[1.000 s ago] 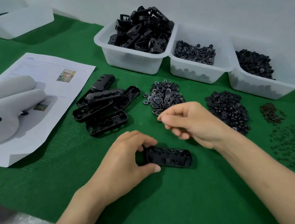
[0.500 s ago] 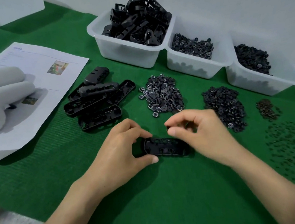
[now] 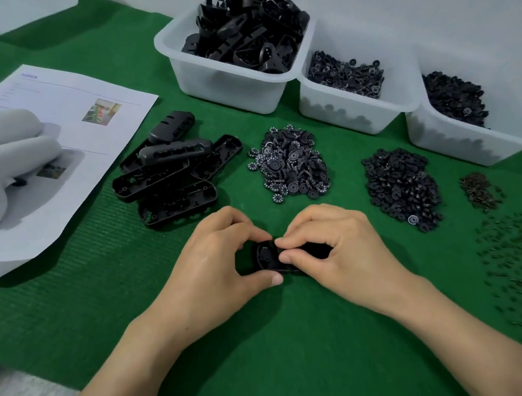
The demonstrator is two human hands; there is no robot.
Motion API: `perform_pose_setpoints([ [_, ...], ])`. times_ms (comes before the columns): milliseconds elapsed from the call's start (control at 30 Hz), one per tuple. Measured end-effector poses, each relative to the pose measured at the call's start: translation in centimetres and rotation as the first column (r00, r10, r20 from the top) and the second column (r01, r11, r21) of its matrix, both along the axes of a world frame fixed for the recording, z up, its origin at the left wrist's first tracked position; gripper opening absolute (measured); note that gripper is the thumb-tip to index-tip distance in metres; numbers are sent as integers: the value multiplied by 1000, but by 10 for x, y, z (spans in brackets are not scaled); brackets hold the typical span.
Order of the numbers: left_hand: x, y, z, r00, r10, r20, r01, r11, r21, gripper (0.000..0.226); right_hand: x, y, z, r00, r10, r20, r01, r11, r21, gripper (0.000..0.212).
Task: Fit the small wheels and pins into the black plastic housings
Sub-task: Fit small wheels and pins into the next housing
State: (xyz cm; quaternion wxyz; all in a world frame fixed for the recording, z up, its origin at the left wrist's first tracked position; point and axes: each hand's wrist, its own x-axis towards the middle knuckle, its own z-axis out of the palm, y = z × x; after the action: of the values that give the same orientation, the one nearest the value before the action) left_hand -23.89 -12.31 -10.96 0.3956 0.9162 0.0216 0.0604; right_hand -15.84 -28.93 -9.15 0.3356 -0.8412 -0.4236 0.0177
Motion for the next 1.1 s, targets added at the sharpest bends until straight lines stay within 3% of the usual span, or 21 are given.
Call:
perform_pose_setpoints([
  [500, 0, -1, 1, 1000, 5, 8, -5, 1000, 5, 40, 5, -1, 7, 993, -35, -112, 28, 998, -60, 16],
  [667, -1, -1, 1, 1000, 5, 4, -5, 1000, 7, 40, 34, 10, 10, 985, -167, 39, 170, 980, -98, 23],
  [867, -1, -2, 3, 1000, 4, -7, -4, 1000, 5, 41, 43, 23, 4, 976, -82, 200, 141, 942, -305, 19],
  [967, -1, -1, 3, 1000, 7, -7, -7, 1000, 6, 41, 41, 18, 5, 986, -70, 154, 107, 962, -252, 9],
  [1100, -1, 0, 2, 1000, 6, -10, -6, 1000, 0, 40, 38, 7, 3, 996, -91, 6, 90, 977, -193, 17],
])
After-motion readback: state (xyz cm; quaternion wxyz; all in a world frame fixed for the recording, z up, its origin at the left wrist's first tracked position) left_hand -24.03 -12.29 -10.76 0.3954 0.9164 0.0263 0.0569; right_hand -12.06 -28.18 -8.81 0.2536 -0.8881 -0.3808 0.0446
